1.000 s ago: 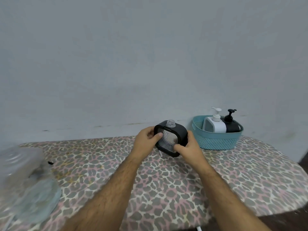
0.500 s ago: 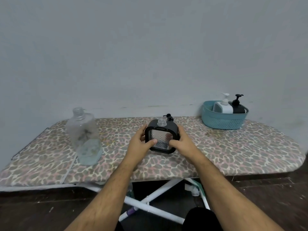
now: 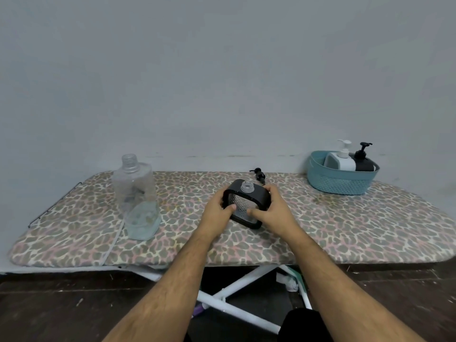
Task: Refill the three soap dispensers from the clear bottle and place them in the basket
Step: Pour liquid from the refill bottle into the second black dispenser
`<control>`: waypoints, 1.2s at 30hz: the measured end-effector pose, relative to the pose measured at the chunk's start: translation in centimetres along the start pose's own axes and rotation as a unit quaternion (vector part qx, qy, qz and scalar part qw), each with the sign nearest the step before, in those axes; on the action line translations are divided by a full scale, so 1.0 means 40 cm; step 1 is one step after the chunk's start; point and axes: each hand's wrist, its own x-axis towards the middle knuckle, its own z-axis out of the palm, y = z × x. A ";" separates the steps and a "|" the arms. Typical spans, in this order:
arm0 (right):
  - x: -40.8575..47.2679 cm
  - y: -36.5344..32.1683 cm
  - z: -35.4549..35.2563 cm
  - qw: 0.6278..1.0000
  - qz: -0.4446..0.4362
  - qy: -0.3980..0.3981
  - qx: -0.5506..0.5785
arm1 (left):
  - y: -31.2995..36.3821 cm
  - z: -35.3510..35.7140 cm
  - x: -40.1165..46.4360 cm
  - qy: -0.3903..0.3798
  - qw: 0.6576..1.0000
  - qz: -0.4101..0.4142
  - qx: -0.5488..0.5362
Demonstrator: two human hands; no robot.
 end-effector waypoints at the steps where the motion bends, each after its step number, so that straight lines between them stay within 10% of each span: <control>1: 0.004 0.002 -0.001 1.000 0.003 0.001 0.000 | -0.004 0.003 0.002 0.001 1.000 -0.001 -0.008; 13: -0.046 -0.015 0.069 0.965 0.029 0.176 -0.193 | -0.019 0.035 -0.011 -0.003 0.999 -0.008 -0.043; 29: -0.040 0.009 0.054 0.985 0.006 0.122 -0.124 | -0.005 0.000 -0.086 0.015 1.000 0.013 0.001; 36: -0.047 0.004 0.054 0.985 0.011 0.113 -0.129 | 0.009 -0.103 -0.214 0.198 0.977 0.075 0.023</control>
